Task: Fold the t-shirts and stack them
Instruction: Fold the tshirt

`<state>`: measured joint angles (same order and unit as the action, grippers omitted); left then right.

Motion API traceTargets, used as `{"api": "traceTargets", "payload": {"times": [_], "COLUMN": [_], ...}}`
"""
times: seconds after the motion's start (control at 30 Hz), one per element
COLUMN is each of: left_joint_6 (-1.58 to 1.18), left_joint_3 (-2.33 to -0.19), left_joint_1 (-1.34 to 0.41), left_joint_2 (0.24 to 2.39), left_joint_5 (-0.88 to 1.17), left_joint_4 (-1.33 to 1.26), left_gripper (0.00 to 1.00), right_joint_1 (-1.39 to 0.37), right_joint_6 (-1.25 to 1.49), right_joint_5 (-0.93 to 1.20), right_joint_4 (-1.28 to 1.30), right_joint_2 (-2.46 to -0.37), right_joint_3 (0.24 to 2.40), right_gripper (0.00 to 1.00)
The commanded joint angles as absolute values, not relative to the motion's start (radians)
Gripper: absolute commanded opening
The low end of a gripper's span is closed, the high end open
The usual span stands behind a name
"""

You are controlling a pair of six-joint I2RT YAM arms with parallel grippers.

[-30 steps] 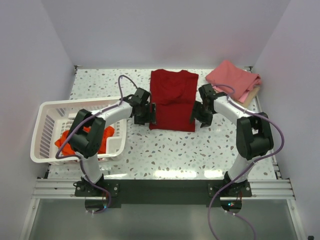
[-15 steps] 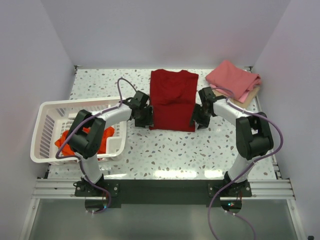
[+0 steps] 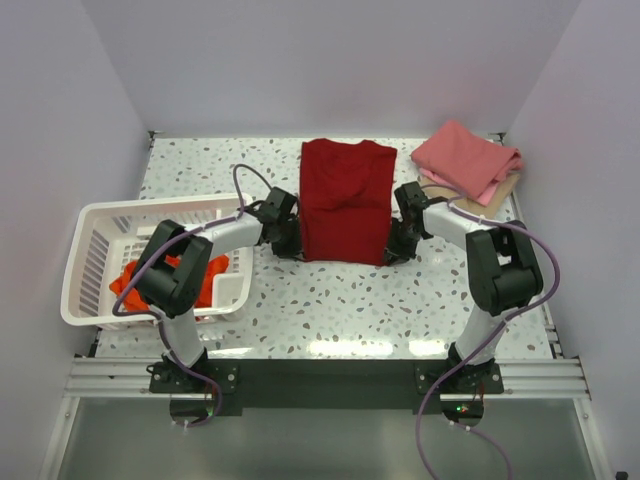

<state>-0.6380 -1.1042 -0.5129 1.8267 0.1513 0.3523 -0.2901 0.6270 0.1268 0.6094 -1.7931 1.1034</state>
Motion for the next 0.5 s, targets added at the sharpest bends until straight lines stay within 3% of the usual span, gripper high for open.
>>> {"api": "traceTargets", "payload": {"times": [0.0, 0.03, 0.13, 0.2, 0.47], "left_joint_6": [-0.647, -0.644, -0.635, -0.626, -0.614], "left_joint_3": [-1.091, -1.092, -1.095, -1.103, -1.105], "left_joint_1": [-0.514, -0.514, -0.514, -0.514, -0.517], "left_joint_2": [1.786, 1.784, 1.779, 1.773, 1.73], "left_joint_5": [0.169, 0.166, 0.155, 0.137, 0.112], "left_joint_4": [0.317, 0.318, 0.33, 0.345, 0.374], "left_gripper": [0.19, 0.17, 0.05, 0.0, 0.0], "right_joint_1": [-0.296, -0.296, -0.296, -0.296, -0.296], "right_joint_6": [0.618, 0.617, 0.598, 0.578, 0.538], "right_joint_5": [0.137, 0.127, 0.117, 0.1, 0.061], "right_joint_4": [0.623, 0.629, 0.655, 0.678, 0.718], "right_joint_2": [-1.809, -1.815, -1.822, -1.83, -1.824], "right_joint_3": [1.112, 1.117, 1.134, 1.147, 1.169], "right_gripper": [0.22, 0.11, 0.01, 0.0, 0.0]}}
